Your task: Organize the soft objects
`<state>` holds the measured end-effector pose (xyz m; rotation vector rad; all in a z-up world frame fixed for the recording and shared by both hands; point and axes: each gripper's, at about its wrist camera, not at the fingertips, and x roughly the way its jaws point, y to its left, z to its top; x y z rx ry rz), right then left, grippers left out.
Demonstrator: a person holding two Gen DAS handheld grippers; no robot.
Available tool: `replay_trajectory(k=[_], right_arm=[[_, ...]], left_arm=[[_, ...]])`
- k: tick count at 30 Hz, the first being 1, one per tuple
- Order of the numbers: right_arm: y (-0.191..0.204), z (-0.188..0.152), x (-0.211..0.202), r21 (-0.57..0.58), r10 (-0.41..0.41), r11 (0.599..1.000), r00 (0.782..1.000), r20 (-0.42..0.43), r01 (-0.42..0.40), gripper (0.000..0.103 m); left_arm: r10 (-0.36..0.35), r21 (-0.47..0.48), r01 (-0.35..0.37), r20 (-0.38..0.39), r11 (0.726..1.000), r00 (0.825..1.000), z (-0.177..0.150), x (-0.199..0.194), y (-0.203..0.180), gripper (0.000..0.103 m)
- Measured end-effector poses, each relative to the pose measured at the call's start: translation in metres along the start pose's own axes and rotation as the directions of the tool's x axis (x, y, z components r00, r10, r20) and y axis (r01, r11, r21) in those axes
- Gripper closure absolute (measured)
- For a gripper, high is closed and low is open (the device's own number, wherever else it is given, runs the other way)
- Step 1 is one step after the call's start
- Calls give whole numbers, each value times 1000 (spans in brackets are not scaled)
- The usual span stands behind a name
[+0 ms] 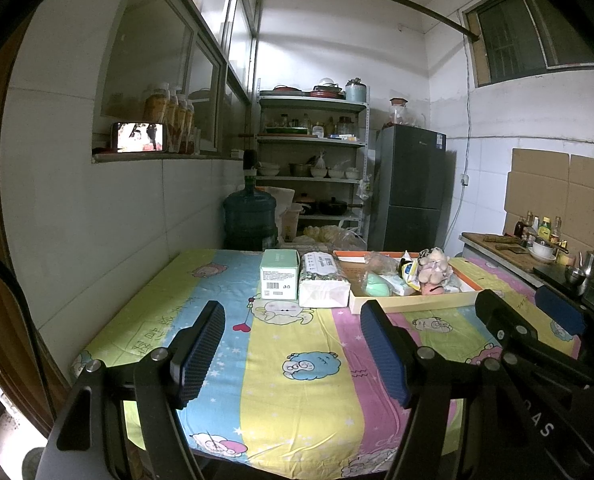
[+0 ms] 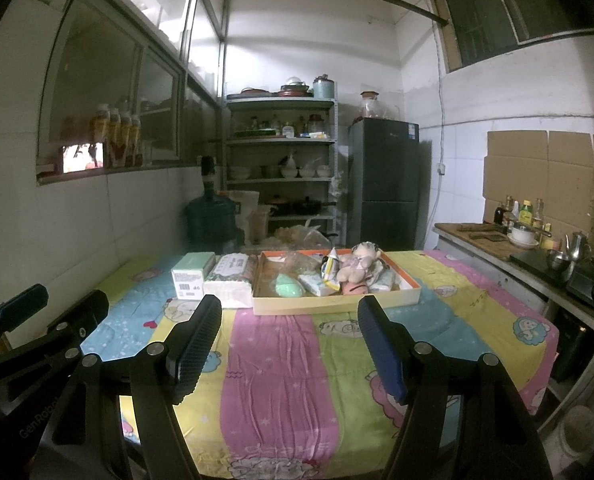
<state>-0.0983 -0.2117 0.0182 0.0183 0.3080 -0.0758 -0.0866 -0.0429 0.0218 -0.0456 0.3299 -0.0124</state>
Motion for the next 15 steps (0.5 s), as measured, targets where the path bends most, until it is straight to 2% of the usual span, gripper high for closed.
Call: replay_trajectory(k=[15], right_arm=[[0, 0, 0, 1, -1, 1000, 1000, -1, 1, 30]], left_arm=[[-2, 1, 2, 0, 1000, 1000, -1, 0, -1, 33]])
